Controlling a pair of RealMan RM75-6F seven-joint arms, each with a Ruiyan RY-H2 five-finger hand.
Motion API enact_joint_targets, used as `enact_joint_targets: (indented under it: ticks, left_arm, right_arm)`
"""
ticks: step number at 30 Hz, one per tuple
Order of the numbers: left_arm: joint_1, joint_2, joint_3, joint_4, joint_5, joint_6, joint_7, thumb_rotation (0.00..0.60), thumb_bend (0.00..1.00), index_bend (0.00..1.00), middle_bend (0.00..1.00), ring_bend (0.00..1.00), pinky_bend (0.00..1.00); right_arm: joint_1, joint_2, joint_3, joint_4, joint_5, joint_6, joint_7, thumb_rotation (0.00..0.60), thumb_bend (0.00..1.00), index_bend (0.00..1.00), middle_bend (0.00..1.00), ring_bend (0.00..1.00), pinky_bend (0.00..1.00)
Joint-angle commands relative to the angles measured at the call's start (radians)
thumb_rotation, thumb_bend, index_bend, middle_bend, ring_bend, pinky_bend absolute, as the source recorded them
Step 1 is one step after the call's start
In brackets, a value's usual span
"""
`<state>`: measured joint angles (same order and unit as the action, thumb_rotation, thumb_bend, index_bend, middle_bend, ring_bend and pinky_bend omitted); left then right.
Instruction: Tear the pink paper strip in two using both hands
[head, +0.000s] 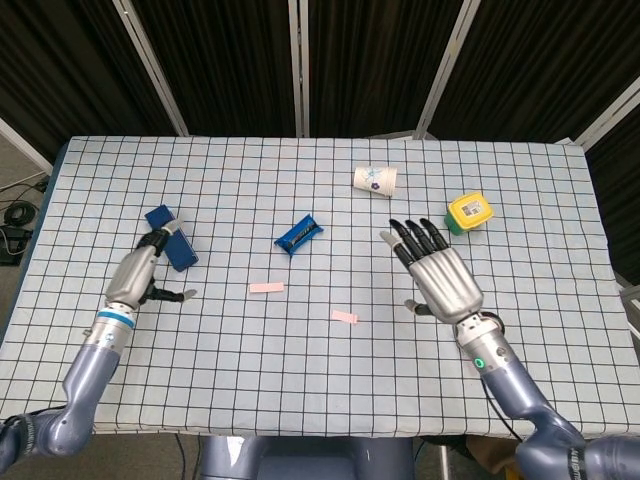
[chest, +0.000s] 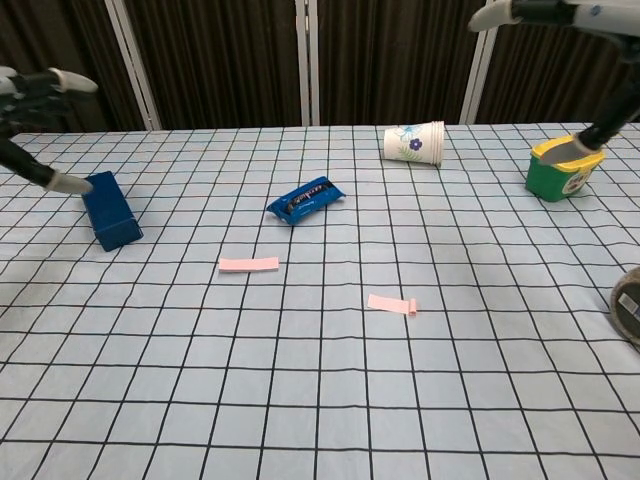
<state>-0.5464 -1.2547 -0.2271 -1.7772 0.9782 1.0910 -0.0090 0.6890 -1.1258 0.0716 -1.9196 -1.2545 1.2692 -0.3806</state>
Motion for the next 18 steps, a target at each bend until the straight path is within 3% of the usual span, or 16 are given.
enact_joint_targets:
  ticks: [1, 5, 8, 18]
  left_arm:
    - [0.083, 0.100, 0.019, -0.012, 0.079, 0.094, -0.026, 0.600, 0.00, 0.00, 0.00, 0.00, 0.00]
    - [0.210, 0.196, 0.077, 0.018, 0.169, 0.242, -0.041, 0.600, 0.00, 0.00, 0.00, 0.00, 0.00]
    - [0.281, 0.214, 0.122, 0.041, 0.247, 0.322, -0.066, 0.600, 0.00, 0.00, 0.00, 0.00, 0.00]
    - [0.406, 0.194, 0.224, 0.099, 0.416, 0.427, -0.134, 0.600, 0.00, 0.00, 0.00, 0.00, 0.00]
  right_arm:
    - [-0.121, 0.089, -0.054, 0.100, -0.135, 0.110, 0.166, 0.600, 0.00, 0.00, 0.00, 0.00, 0.00]
    - [-0.261, 0.105, -0.097, 0.304, -0.202, 0.260, 0.320, 0.600, 0.00, 0.00, 0.00, 0.00, 0.00]
    - [-0.331, 0.087, -0.115, 0.409, -0.223, 0.316, 0.388, 0.600, 0.00, 0.00, 0.00, 0.00, 0.00]
    - [-0.472, 0.081, -0.107, 0.389, -0.166, 0.362, 0.399, 0.600, 0.00, 0.00, 0.00, 0.00, 0.00]
